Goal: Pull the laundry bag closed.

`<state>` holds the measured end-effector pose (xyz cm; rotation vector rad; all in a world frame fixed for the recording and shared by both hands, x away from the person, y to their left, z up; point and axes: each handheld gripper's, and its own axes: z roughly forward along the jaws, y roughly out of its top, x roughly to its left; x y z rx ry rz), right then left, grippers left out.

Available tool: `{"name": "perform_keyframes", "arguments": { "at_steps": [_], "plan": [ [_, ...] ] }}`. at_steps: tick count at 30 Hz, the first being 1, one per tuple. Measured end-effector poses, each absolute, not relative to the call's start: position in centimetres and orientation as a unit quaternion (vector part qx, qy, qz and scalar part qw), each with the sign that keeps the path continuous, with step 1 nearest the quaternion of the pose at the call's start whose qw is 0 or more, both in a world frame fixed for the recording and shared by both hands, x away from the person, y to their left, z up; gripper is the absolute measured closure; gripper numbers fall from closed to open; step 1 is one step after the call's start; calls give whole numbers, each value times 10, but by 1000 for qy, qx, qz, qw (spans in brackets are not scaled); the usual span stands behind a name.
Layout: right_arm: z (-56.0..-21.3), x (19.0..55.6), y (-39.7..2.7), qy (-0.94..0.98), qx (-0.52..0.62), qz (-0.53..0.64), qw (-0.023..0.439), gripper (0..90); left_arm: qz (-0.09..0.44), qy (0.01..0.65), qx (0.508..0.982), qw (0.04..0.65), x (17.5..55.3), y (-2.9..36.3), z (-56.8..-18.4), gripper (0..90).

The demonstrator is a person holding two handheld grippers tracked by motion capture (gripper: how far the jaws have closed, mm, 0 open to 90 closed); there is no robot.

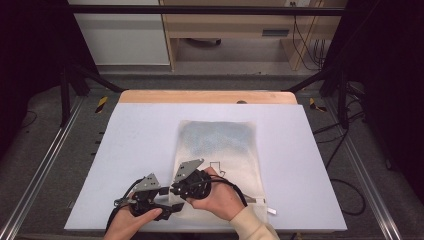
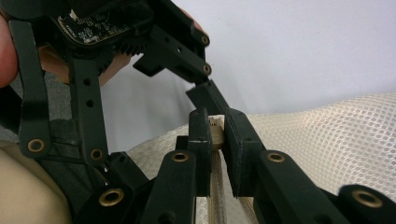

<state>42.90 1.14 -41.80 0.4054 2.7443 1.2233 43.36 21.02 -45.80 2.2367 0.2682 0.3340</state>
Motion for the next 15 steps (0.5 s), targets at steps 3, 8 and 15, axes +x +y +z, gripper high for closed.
{"name": "perform_keyframes", "arguments": {
  "at_steps": [3,8,15],
  "plan": [
    [-418,429,11,904,134,403,55,819,130,105,893,418,436,208,-460,264],
    [-419,429,12,905,132,400,55,820,120,100,890,428,440,207,-462,320],
    [-419,429,12,905,134,401,55,820,108,99,890,432,444,203,-467,380]
  ]
}}
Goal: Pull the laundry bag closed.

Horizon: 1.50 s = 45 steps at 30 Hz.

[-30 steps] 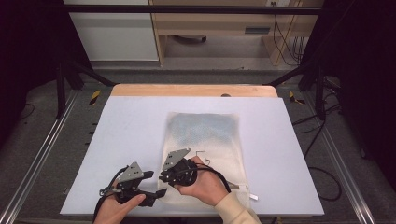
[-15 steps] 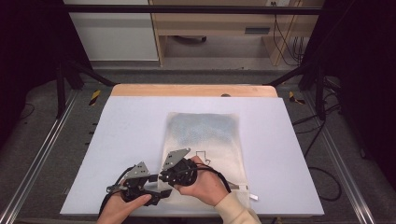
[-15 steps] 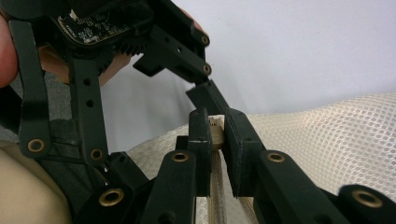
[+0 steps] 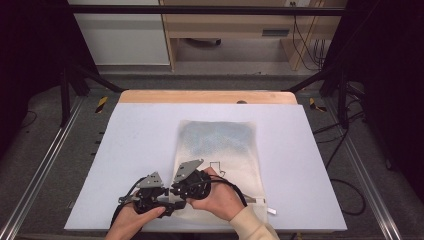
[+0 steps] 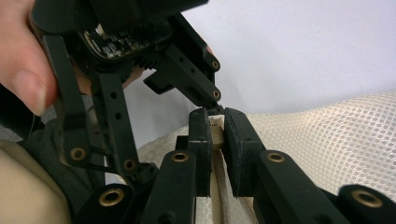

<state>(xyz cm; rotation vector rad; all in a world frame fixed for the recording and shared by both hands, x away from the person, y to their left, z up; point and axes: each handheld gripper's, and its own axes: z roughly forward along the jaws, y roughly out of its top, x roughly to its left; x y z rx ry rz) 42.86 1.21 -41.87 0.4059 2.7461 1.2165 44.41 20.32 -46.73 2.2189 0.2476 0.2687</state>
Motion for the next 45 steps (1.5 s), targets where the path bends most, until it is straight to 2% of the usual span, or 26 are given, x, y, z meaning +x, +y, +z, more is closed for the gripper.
{"name": "perform_keyframes", "arguments": {
  "at_steps": [5,8,9,10,11,23,29,45],
  "plan": [
    [-419,429,12,905,132,400,55,819,107,92,892,429,445,202,-468,430],
    [-419,429,12,905,133,400,55,819,107,90,893,428,446,202,-469,484],
    [-419,429,12,905,133,400,55,819,109,90,894,426,446,202,-469,534],
    [-419,429,12,905,133,400,55,819,108,90,894,426,446,202,-469,534],
    [-419,429,12,906,130,398,56,819,107,89,893,427,447,203,-469,575],
    [-421,429,12,907,131,395,56,819,101,93,894,427,452,206,-473,772],
    [-421,429,11,908,129,395,56,819,100,97,892,430,452,208,-472,806],
    [-425,430,10,912,128,385,55,820,106,101,892,428,452,211,-471,832]
  ]
}}
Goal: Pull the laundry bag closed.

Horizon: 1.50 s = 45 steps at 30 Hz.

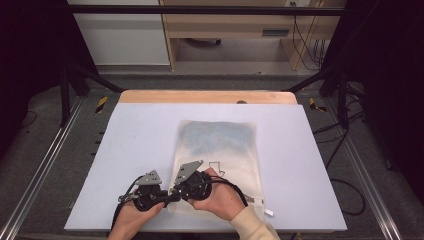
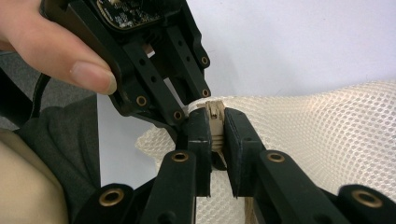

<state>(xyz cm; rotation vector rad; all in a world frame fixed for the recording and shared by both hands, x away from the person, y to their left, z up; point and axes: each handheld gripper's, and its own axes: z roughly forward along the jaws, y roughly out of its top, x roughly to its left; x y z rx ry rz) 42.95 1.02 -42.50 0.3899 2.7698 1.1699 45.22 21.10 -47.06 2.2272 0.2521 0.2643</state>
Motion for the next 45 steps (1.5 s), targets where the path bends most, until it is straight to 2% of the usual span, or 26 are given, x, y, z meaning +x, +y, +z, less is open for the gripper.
{"name": "perform_keyframes", "arguments": {
  "at_steps": [45],
  "plan": [
    [-429,430,-1,923,130,356,58,822,119,100,893,423,449,209,-468,839]
  ]
}}
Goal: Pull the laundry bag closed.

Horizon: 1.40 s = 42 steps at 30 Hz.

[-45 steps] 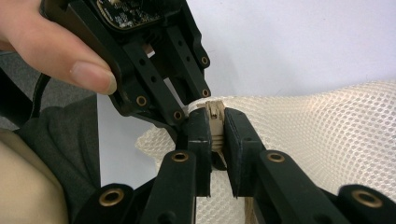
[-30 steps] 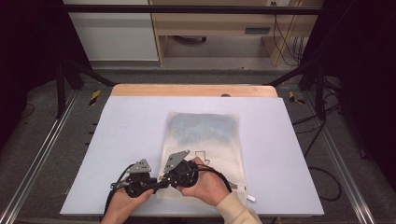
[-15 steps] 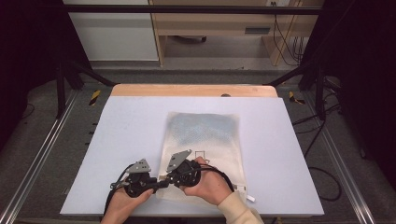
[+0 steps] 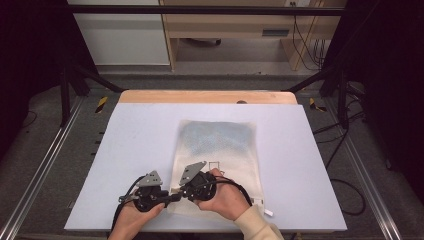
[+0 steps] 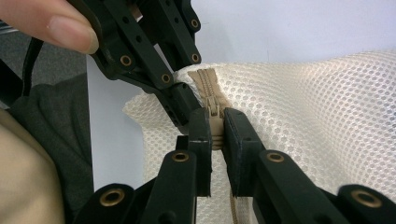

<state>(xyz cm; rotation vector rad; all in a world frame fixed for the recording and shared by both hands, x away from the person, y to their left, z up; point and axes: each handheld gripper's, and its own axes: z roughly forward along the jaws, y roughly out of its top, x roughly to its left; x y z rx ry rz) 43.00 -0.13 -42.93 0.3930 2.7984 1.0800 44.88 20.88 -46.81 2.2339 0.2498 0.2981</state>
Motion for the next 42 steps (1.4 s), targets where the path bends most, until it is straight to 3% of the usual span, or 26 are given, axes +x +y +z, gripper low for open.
{"name": "perform_keyframes", "arguments": {
  "at_steps": [42],
  "plan": [
    [-434,428,-19,924,138,353,58,822,134,99,890,425,442,203,-465,836]
  ]
}}
